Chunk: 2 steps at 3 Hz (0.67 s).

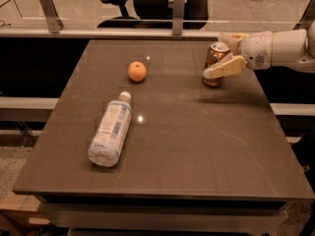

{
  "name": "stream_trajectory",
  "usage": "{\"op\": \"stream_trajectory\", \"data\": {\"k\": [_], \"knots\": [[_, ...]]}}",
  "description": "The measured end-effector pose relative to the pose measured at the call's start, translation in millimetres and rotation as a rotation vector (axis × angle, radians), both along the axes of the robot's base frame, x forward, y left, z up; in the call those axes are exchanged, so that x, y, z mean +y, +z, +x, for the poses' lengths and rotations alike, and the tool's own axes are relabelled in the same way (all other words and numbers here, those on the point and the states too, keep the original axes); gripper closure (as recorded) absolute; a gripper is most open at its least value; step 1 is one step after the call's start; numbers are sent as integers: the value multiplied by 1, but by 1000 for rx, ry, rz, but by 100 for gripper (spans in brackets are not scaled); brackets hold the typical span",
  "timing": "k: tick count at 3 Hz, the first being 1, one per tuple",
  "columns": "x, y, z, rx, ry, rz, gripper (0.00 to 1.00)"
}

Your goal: Move orange can near blue plastic bottle

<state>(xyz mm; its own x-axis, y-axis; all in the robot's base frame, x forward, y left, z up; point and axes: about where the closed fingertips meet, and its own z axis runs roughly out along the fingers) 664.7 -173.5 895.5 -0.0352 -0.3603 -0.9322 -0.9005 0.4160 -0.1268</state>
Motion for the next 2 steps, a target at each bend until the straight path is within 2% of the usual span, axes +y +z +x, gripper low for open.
{"op": "stream_trajectory", "data": {"k": [2], "knots": [[6,-1,1,1,9,2,61]]}}
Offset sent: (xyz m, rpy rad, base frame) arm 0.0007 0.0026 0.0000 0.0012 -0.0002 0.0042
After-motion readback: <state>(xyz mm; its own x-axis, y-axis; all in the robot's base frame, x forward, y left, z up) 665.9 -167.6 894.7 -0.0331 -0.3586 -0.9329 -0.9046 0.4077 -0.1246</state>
